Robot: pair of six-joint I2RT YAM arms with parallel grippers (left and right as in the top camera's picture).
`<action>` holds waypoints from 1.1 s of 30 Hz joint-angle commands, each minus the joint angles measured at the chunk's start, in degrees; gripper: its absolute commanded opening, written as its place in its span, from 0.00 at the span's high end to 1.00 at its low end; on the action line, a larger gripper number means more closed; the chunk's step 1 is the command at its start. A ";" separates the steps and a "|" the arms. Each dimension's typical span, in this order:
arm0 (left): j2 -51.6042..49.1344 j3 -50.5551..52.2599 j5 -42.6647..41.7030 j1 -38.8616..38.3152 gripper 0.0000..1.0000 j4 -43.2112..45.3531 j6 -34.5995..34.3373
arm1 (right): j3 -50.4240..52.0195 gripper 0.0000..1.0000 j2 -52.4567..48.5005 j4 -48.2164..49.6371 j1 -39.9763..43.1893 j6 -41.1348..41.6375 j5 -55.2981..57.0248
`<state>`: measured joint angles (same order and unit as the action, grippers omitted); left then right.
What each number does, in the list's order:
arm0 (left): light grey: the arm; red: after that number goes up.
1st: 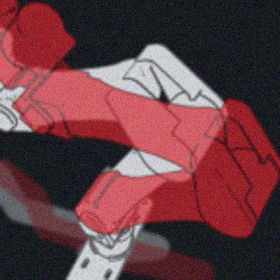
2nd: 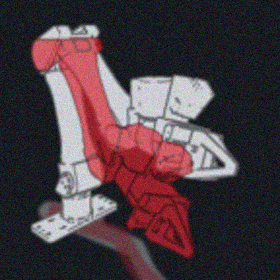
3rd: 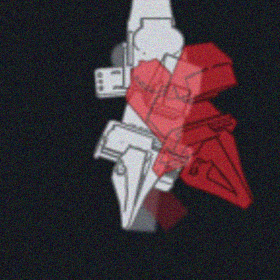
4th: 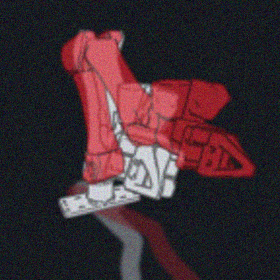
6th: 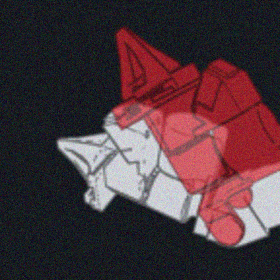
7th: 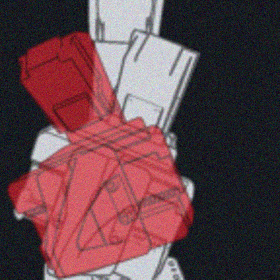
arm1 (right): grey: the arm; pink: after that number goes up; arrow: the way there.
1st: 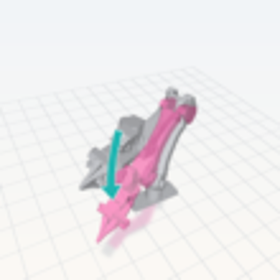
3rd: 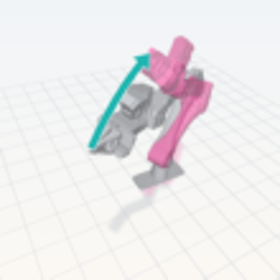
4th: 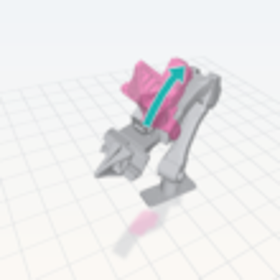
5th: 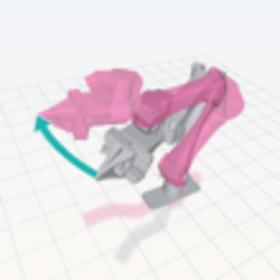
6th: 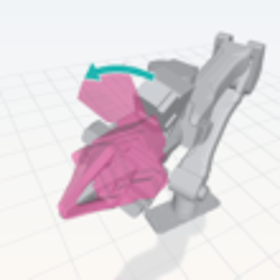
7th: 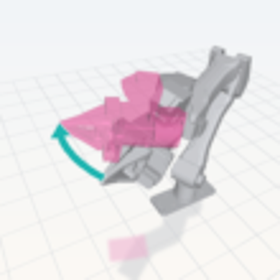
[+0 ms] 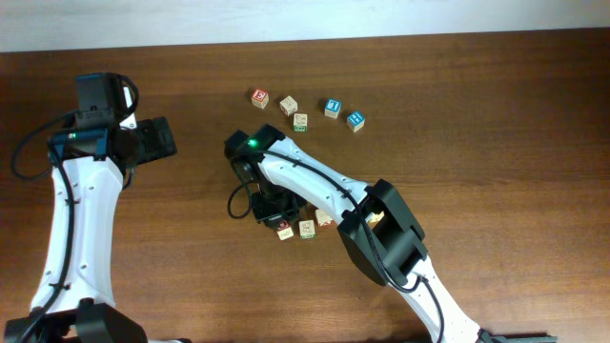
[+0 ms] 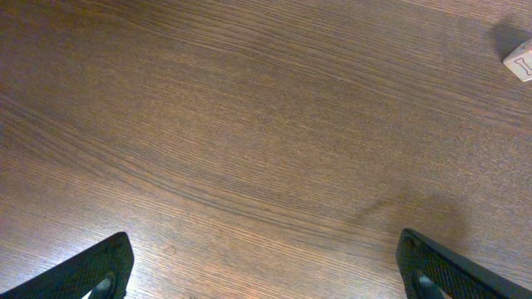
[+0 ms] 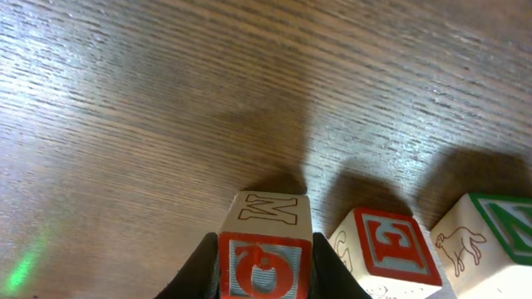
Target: Rotate 5 blocks
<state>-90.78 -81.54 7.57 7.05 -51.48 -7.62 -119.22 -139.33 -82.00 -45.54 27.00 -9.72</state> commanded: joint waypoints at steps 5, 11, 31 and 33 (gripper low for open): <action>-0.39 -0.92 0.61 0.24 0.01 -0.22 -0.70 | -0.35 0.61 -0.44 -2.45 0.52 0.39 3.52; 0.57 -4.57 -2.80 0.24 0.01 -1.81 -0.46 | -18.88 0.51 0.63 -13.14 2.08 -1.46 3.58; 9.81 -2.60 -8.74 -7.43 0.25 -20.59 -16.15 | 19.65 0.58 50.80 -2.25 17.53 3.54 2.93; 9.81 6.56 -8.76 -10.16 0.42 -12.52 -18.73 | 32.92 0.76 50.40 10.05 16.04 4.98 -3.67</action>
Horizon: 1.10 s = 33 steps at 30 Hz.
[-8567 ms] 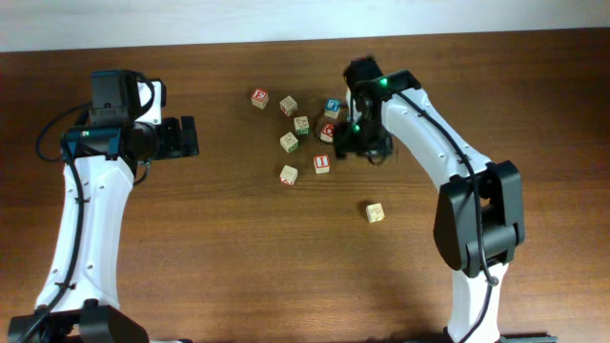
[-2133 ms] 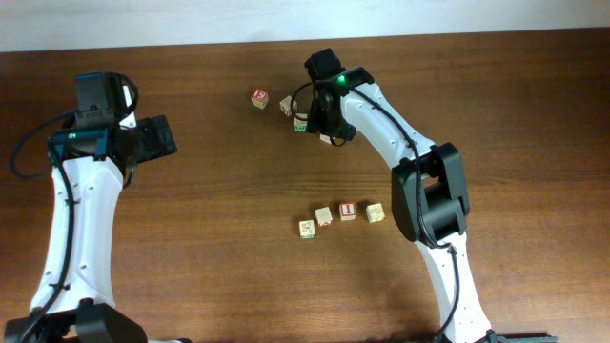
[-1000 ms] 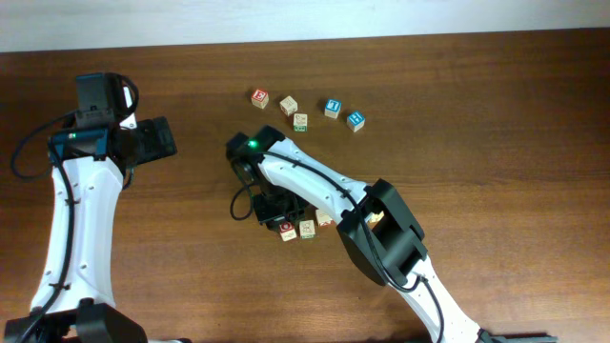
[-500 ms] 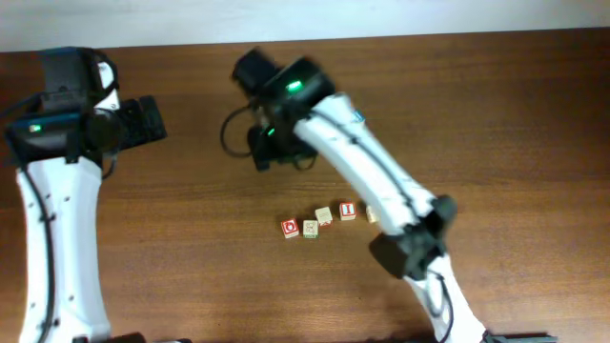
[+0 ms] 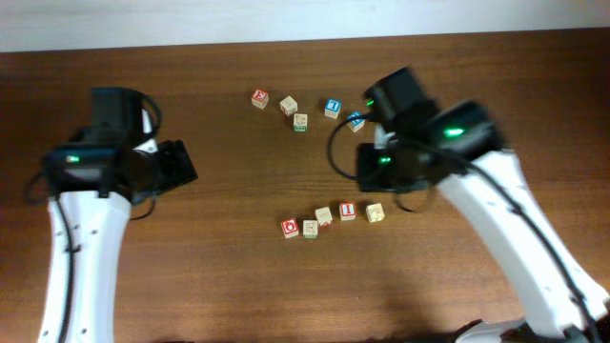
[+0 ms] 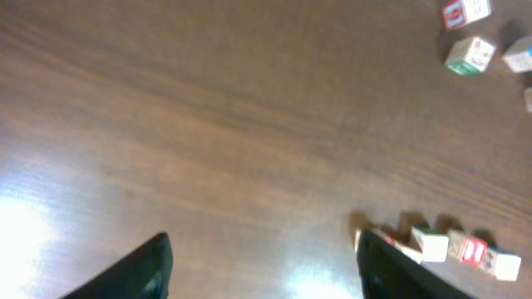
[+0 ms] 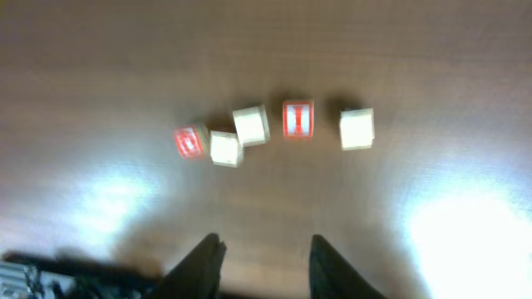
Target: Rotate 5 blocks
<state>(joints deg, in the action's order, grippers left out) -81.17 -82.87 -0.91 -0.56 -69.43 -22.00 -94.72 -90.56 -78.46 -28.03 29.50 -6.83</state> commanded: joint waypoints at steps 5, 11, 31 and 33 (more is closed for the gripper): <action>-2.21 17.73 -0.44 -10.49 0.62 13.46 -6.93 | 18.69 0.82 -3.72 14.84 -1.62 4.00 -8.07; -9.49 19.63 -2.34 -16.55 0.75 15.34 -8.22 | 18.82 0.84 -8.70 15.06 -4.20 4.04 -7.91; -10.67 27.02 -7.10 -22.01 0.77 26.25 -11.43 | 19.71 0.85 -12.63 22.60 -8.20 6.71 -8.37; -10.67 27.02 -5.27 -17.99 0.77 27.28 -11.39 | 20.65 0.85 -13.79 25.75 -10.23 7.52 -8.39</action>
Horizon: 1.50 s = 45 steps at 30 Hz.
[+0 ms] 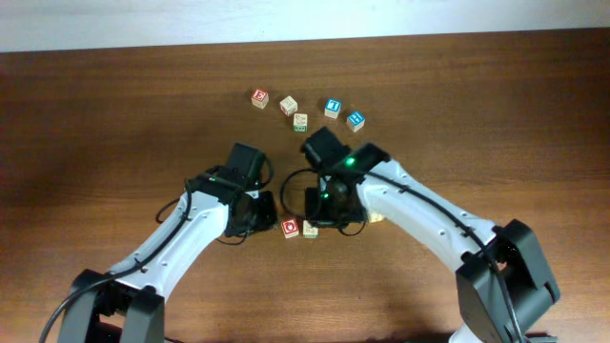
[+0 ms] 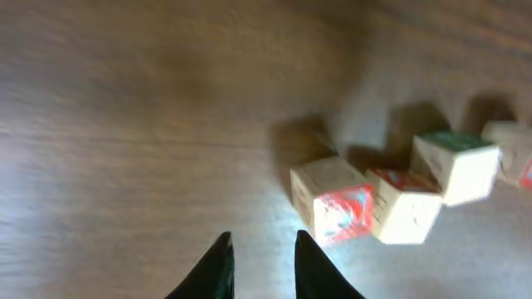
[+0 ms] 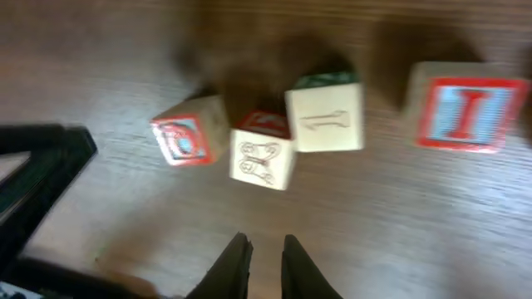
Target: Rotate 5 blocks
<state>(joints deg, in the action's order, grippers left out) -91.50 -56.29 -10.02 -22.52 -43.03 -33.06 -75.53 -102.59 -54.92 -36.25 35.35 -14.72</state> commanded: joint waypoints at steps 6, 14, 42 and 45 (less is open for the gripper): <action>-0.33 0.44 3.85 16.28 0.74 3.02 4.07 | 1.62 0.88 -4.90 6.95 -4.87 2.08 -0.04; -0.33 0.44 3.87 29.03 0.60 5.05 7.06 | 1.57 0.78 -5.22 13.03 -6.49 -5.18 0.55; -0.33 0.44 5.38 29.46 0.54 4.94 7.08 | -5.55 0.55 -11.17 11.21 -11.08 -4.63 9.73; -0.33 0.44 5.38 29.46 0.53 4.87 7.08 | -5.84 0.56 -12.33 11.21 -11.08 -4.17 10.05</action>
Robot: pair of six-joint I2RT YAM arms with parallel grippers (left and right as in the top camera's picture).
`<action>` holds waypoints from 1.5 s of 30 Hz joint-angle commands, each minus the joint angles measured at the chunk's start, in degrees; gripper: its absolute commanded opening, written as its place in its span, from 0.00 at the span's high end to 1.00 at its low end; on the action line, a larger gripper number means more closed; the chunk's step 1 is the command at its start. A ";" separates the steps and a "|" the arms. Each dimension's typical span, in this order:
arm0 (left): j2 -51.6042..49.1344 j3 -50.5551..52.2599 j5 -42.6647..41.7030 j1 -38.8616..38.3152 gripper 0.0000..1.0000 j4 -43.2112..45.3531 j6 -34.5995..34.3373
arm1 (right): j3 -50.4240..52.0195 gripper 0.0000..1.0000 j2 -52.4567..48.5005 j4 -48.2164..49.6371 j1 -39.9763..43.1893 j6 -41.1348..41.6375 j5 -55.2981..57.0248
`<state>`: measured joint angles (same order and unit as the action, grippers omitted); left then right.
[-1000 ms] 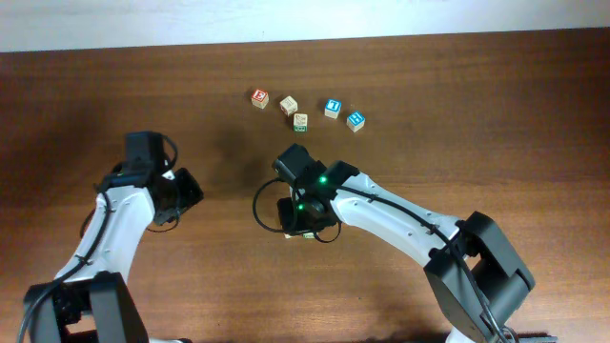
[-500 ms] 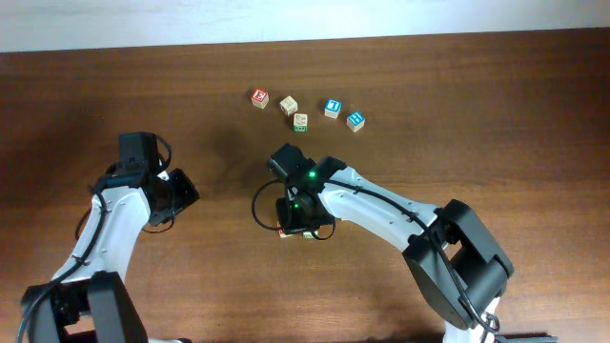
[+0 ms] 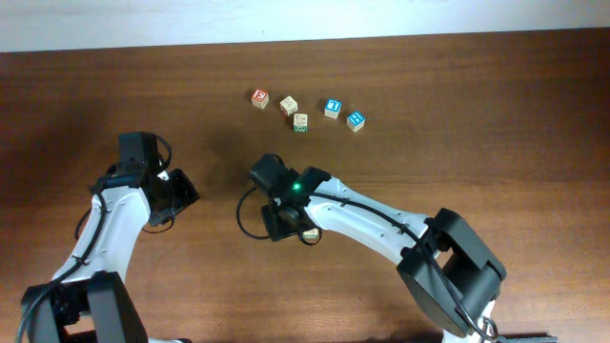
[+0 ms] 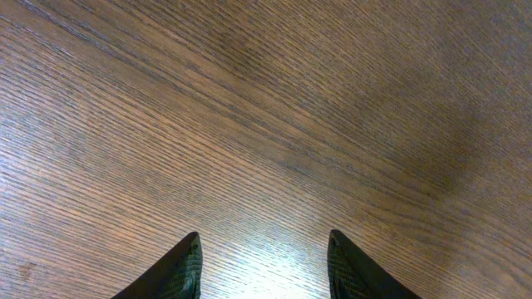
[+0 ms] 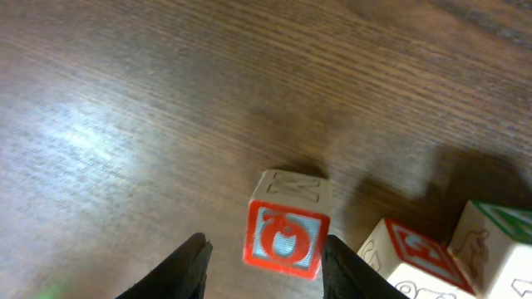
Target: Rotate 5 blocks
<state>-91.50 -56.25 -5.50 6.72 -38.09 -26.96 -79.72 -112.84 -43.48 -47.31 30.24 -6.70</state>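
Five lettered blocks lie in a loose line at the back, from the red one [image 3: 259, 98] to a blue one [image 3: 355, 120]. A second row lies mid-table, mostly hidden under my right arm; one block [image 3: 310, 234] peeks out. In the right wrist view the red O block [image 5: 285, 237] at that row's left end sits between the fingers of my open right gripper [image 5: 264, 242], with a red-lettered block [image 5: 407, 253] and a green-edged block [image 5: 499, 232] beside it. My left gripper [image 4: 264, 270] is open over bare wood, far left of the row [image 3: 181, 191].
The wooden table [image 3: 496, 143] carries only the blocks. The right arm [image 3: 372, 224] stretches across the mid-table row. The table's back edge meets a white wall [image 3: 305, 14].
My left gripper has left the O block's side for the bare left of the table and stands wider open. My right gripper went from over the row's middle to its left end and opened astride the O block.
First my right gripper was shut on the O block at the row's left end, the left one open far left. Then the right arm was away at the right, the whole row lying free. Then both grippers, nearly shut, hovered by the row. Now only the right one is there.
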 commanded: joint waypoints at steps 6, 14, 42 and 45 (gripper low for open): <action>-0.33 0.39 0.85 0.20 0.53 -0.50 1.86 | -4.52 0.66 -4.87 -2.99 -0.02 1.75 2.91; -0.33 0.39 0.85 0.20 0.50 -0.55 2.45 | -6.86 0.79 -4.87 -2.32 0.13 5.99 9.20; -0.33 0.39 0.85 0.20 0.49 -0.94 2.45 | -10.08 0.96 -6.97 -23.08 3.48 8.24 0.39; -0.33 0.39 0.85 0.20 0.49 -0.94 2.45 | -9.07 0.96 -6.97 -22.25 3.45 8.20 -0.35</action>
<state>-91.50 -56.25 -5.28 6.72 -39.13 -25.47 -89.60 -119.79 -66.19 -43.81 37.56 -6.09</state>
